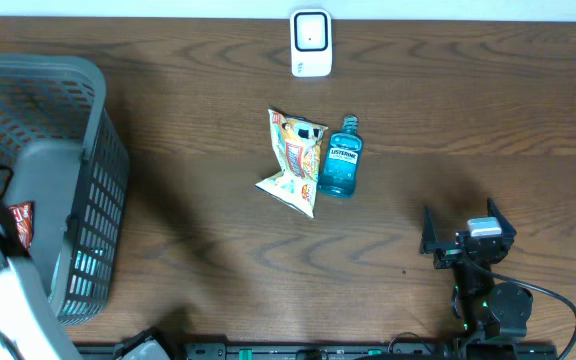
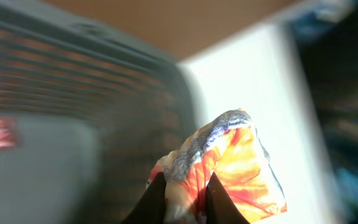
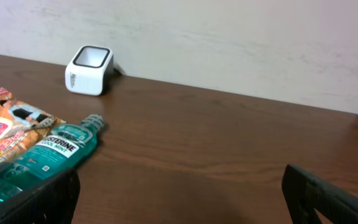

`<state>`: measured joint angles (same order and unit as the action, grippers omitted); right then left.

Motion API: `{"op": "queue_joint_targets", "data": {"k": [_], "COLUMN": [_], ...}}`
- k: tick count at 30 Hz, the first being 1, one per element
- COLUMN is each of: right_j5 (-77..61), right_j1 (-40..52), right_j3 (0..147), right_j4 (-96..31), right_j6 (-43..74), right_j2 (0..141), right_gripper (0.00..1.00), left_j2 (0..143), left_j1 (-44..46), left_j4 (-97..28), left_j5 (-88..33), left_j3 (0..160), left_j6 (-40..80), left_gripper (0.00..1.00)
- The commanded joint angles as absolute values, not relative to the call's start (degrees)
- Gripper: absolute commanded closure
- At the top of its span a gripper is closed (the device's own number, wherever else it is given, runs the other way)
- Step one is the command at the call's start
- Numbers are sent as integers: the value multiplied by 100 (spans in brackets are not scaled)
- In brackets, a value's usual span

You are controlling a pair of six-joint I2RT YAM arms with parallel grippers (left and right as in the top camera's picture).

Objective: Scan the item barcode

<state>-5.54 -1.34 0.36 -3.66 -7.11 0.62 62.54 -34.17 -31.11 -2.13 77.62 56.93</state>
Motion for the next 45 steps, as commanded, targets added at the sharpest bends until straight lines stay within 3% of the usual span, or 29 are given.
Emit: {"op": "queue_joint_targets", "data": {"k": [1,9,17,25,30,35,42,45], "right_j5": [-548,-548,-548,-548,-548,-548,-548,-548], "right_j1": [-117,-117,-117,-117,-117,-117,-117,-117], "right_j3": [32,32,32,32,32,32,32,32], "right_j4": [-390,-390,-390,-390,-390,-390,-390,-390], "right_j6": [-714,-716,-716,-714,-716,-714,-714,-716], "right_j2": [38,38,38,38,38,38,38,38], "right_gripper": [1,1,1,1,1,1,1,1], "left_j2": [5811,5728,6604,8311,9411,10407,11413,11675], "left_j1": [-3094,-1186,801,2209,2965,3629,4193,4278], "left_j4": [-2617,-1463,-1835,-1789,-1459,-884,-386,-285], "left_j5": [-2399,-5089,-5441,-4558,-3336,-3116,-1767,-1638], "left_j3": [7802,7802,7802,7802,7802,7802,7802,7802], "left_j6": [5231,2711,1284,1330,2226,2484,3470,3680], "left_gripper": [93,93,93,93,93,92,92,84]}}
